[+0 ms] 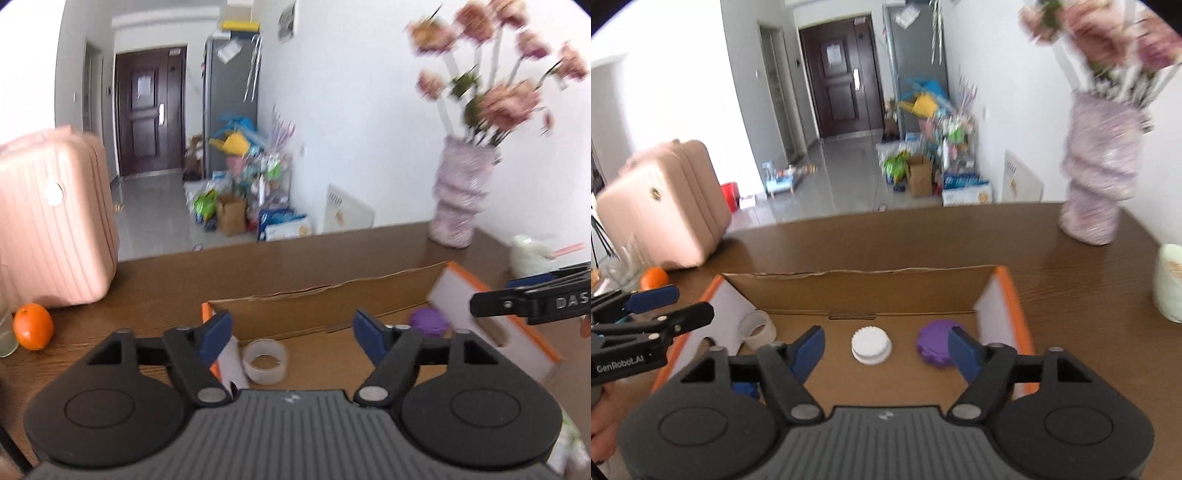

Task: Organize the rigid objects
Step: 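Carry the tape roll and white cap into the box and release both, then move both tools back toward the white plastic bottle on the table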

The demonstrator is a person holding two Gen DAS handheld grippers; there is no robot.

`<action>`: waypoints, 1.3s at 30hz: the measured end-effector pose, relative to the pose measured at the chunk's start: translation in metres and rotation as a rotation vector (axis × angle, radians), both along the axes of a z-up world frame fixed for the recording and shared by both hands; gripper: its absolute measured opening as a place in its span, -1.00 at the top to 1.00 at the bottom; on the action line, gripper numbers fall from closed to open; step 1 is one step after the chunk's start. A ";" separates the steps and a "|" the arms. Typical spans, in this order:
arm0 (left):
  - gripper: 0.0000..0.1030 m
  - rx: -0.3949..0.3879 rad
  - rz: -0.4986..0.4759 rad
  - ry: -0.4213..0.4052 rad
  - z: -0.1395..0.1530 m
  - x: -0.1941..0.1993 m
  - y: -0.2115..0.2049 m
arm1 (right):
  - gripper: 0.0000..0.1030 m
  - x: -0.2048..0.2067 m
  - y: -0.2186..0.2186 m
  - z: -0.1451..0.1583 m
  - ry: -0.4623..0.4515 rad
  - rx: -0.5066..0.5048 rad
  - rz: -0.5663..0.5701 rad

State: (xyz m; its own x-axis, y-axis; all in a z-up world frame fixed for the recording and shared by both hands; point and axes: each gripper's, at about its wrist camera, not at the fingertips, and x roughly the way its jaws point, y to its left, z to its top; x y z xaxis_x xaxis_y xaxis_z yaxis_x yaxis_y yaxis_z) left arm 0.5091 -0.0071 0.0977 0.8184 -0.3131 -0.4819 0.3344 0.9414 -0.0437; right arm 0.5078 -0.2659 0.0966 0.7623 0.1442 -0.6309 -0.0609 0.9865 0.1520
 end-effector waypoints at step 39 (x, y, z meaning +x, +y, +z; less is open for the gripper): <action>-0.75 0.041 -0.009 0.008 -0.048 -0.301 0.048 | -0.68 -0.329 0.032 -0.063 -0.201 -0.205 -0.098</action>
State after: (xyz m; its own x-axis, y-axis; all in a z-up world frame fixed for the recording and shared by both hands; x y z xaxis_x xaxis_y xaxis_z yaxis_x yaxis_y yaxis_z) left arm 0.2078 0.0410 0.0502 0.8116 -0.3004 -0.5011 0.3428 0.9394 -0.0080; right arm 0.1788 -0.2337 0.0332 0.8789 -0.0510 -0.4742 0.0278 0.9981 -0.0559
